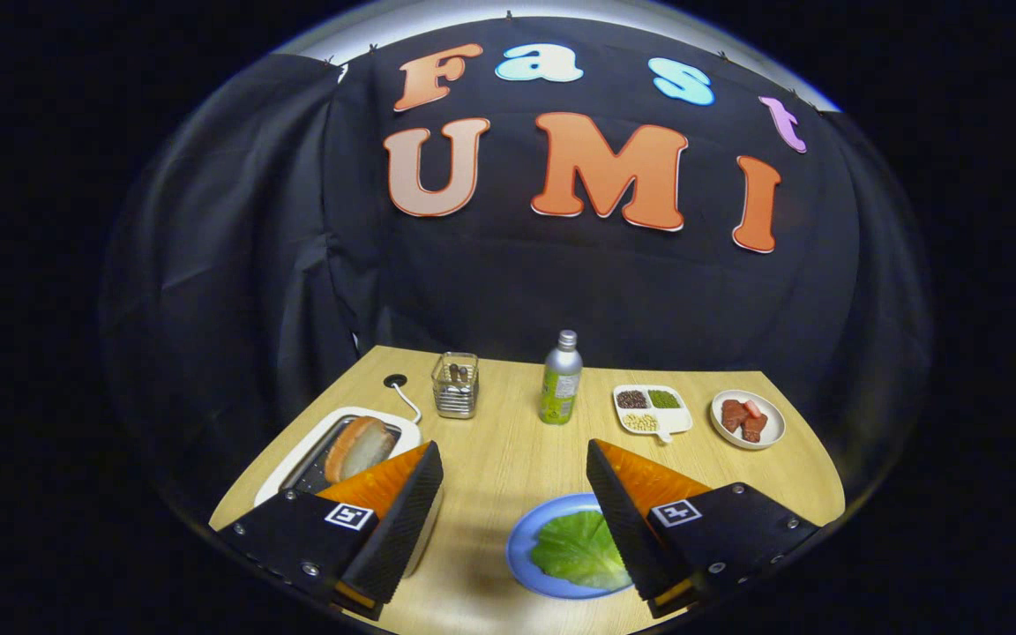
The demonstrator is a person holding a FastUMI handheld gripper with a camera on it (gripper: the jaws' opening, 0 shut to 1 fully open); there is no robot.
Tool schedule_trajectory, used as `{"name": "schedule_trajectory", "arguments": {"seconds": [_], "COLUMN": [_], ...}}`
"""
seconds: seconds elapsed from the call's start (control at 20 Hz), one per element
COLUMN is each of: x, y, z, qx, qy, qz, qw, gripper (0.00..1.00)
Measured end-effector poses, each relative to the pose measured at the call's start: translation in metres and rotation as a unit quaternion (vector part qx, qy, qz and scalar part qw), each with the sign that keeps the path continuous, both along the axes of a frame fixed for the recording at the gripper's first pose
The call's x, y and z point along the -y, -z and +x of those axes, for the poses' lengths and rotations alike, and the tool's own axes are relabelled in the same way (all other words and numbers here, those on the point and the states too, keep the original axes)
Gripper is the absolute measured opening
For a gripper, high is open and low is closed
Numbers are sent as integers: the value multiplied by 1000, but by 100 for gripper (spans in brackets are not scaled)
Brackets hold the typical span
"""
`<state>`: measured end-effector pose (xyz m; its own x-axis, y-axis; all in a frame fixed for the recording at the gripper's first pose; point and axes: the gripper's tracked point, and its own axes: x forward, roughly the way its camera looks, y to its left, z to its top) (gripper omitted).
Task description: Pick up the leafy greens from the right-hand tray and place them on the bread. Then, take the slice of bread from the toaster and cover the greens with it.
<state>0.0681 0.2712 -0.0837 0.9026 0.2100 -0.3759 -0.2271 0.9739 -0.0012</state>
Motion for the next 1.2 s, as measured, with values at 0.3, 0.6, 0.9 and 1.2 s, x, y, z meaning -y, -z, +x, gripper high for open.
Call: {"name": "schedule_trajectory", "arguments": {"seconds": [0.3,0.6,0.9,1.2], "x": [-71,-109,-116,-112], "y": [-9,15,56,78], "z": [1,7,9,8], "qx": [11,1,-44,-70], "qy": [-32,-45,-31,-14], "qz": [3,-10,-10,-11], "qw": [999,999,998,997], "gripper": [98,99,94,48]}}
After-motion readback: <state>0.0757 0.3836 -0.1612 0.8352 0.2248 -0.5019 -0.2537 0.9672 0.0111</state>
